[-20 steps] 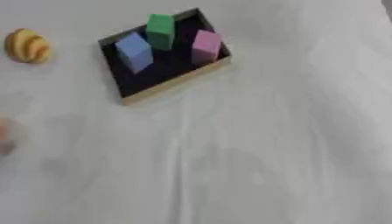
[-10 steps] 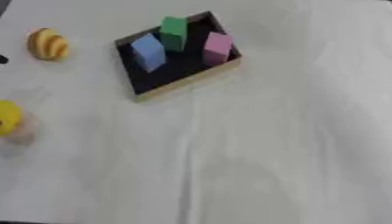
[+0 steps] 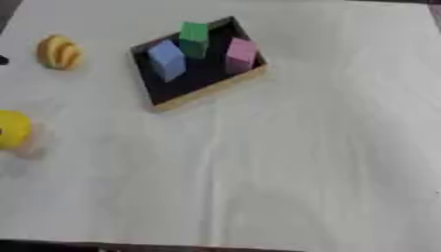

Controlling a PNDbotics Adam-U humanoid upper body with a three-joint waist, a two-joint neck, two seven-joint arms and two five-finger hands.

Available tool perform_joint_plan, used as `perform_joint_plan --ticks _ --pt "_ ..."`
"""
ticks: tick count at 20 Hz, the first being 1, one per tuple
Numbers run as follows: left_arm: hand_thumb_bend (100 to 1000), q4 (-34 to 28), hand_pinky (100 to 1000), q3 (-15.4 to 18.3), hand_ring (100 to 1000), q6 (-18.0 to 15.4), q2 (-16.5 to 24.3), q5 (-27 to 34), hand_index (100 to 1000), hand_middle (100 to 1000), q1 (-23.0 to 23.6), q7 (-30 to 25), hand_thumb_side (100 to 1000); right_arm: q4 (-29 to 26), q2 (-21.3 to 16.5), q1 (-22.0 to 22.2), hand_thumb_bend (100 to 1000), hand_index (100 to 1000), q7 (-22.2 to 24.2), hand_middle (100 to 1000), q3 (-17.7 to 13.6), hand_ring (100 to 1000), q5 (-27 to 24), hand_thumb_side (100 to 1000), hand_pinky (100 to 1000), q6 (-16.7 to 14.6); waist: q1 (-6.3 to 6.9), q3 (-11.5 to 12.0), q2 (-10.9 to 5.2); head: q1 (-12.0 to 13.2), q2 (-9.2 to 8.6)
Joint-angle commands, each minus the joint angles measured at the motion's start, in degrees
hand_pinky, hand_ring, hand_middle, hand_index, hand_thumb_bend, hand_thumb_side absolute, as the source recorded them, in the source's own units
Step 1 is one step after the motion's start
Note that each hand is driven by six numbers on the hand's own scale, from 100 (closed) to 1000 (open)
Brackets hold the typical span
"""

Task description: Pick up objects on the table and place them in the box.

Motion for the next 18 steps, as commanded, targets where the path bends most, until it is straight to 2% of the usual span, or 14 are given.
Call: perform_joint_plan --ticks 1,10,18 --pt "516 0.3 883 0.4 856 0.2 1.5 0.3 896 840 -0.3 -0.5 100 -0.3 -1.6 -0.5 100 837 0.0 872 -0.6 880 0.3 610 927 -0.1 0.70 0.0 -2.19 0.7 0.12" --pt "523 2.0 890 0.0 864 0.4 1.4 0.4 894 845 -0.7 -1.5 100 -0.3 -1.3 -0.3 100 835 -0.3 873 -0.7 879 0.1 617 926 0.0 0.54 0.0 -1.48 3.9 -0.57" --pt "542 4.8 898 -0.6 872 0.9 1.3 0.1 887 844 -1.2 -3.1 100 -0.3 -1.1 -0.1 100 838 -0.5 874 -0.8 881 -0.3 621 929 -0.2 0.36 -0.1 -0.45 4.7 -1.10"
